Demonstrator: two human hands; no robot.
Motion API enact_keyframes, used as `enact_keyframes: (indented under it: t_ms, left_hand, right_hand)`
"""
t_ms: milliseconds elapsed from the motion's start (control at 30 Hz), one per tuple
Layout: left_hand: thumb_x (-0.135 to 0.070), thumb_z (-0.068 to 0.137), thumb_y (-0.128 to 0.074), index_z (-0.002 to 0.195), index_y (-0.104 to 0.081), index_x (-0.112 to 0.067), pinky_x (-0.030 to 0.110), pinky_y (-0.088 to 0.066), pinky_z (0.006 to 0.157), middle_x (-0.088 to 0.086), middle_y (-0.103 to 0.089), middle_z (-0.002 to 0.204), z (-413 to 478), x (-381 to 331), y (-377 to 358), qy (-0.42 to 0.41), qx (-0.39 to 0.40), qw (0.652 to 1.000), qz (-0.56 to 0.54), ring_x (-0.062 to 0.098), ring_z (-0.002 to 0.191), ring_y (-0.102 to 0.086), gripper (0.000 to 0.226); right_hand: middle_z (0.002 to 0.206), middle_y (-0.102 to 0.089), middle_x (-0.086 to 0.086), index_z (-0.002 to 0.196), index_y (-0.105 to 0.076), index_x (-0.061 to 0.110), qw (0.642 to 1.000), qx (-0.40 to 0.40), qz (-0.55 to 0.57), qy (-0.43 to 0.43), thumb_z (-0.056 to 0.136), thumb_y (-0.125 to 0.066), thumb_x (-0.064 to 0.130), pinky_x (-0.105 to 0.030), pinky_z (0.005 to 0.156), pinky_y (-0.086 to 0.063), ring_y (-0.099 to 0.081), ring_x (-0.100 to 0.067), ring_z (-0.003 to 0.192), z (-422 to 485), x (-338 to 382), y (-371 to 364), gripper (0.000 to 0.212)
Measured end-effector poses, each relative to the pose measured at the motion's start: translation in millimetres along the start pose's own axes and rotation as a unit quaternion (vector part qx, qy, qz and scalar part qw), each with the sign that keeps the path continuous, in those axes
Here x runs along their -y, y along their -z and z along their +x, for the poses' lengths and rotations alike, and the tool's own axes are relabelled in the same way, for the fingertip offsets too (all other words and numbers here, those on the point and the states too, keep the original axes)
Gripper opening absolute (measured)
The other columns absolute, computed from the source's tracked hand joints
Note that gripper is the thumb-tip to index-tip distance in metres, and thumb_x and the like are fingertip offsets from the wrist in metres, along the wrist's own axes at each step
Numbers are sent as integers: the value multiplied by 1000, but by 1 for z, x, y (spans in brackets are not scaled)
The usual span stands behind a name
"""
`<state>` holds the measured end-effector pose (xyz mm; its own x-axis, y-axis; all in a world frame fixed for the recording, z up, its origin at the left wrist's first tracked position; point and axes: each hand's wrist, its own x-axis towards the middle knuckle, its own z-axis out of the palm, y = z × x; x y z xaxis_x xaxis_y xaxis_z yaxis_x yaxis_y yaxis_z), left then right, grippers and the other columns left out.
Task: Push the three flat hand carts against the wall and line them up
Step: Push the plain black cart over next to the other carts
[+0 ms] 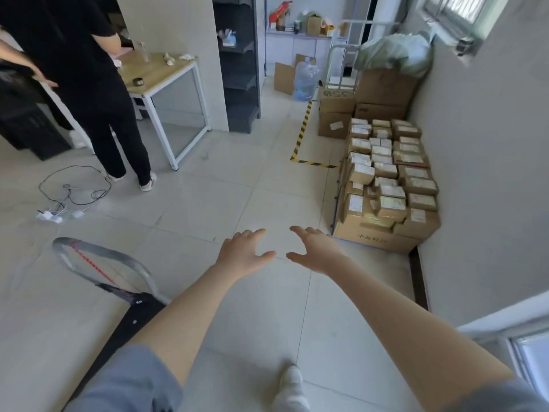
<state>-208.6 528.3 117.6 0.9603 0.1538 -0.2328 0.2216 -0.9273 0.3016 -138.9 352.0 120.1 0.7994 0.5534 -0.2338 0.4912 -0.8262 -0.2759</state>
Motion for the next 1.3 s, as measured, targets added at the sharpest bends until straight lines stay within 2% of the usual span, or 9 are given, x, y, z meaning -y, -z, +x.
enact_keyframes:
  t_ms: [233,367,533,667,833,1033,1167,1300]
  left_hand:
    - [-56,88,-46,144,-29,-26,40,-33,104,4,-45,143,135,-5,34,1,6,1000,-1,25,132,-39,66]
    - [-57,88,-43,146,-26,-27,39,-32,104,2,-43,145,202,6,61,11,-15,1000,11,24,132,-38,67]
    - [-57,89,-43,147,-24,-27,39,-32,104,1,-41,147,270,46,80,73,-19,997,2,24,133,-37,68]
    - [-59,89,-43,148,-23,-26,38,-34,105,2,-39,148,313,100,107,166,-39,985,-19,24,134,-36,70]
    - [-58,90,-43,148,-23,-26,39,-33,106,4,-36,150,330,166,145,306,-75,948,-53,26,135,-34,68]
    - [-56,90,-44,147,-24,-27,40,-32,108,2,-40,147,310,225,160,439,-110,887,-96,24,133,-37,66]
    - [-55,90,-44,147,-25,-29,38,-32,107,2,-40,147,293,275,167,517,-139,836,-121,23,134,-37,65]
    - [-55,89,-45,146,-24,-31,37,-33,106,0,-42,146,286,320,169,560,-158,798,-156,21,132,-38,65]
  right_hand:
    - [135,-50,-8,145,-25,27,1000,-7,-20,16,91,-53,48,-38,96,-40,-51,-27,119,122,-31,63,65]
    - [138,-49,-7,145,-24,27,999,-10,-30,41,91,-52,49,-38,99,-39,-50,-26,122,198,-37,91,65]
    - [139,-48,-6,146,-23,28,993,21,-57,104,91,-52,49,-40,104,-38,-48,-27,125,302,-25,107,66]
    - [140,-47,-7,146,-23,28,982,48,-64,174,90,-53,49,-42,106,-36,-47,-28,126,397,2,120,67]
    - [136,-49,-10,145,-24,26,947,79,-86,299,90,-53,48,-42,104,-38,-48,-30,124,505,80,136,66]
    - [128,-53,-7,143,-28,26,873,122,-80,466,89,-55,45,-39,98,-40,-50,-26,120,555,200,109,63]
    - [127,-53,-8,143,-29,26,830,155,-86,528,89,-56,43,-40,100,-40,-49,-26,120,582,267,90,62]
    - [132,-51,-8,144,-28,24,802,184,-105,558,88,-57,41,-41,102,-37,-47,-26,124,608,327,67,65]
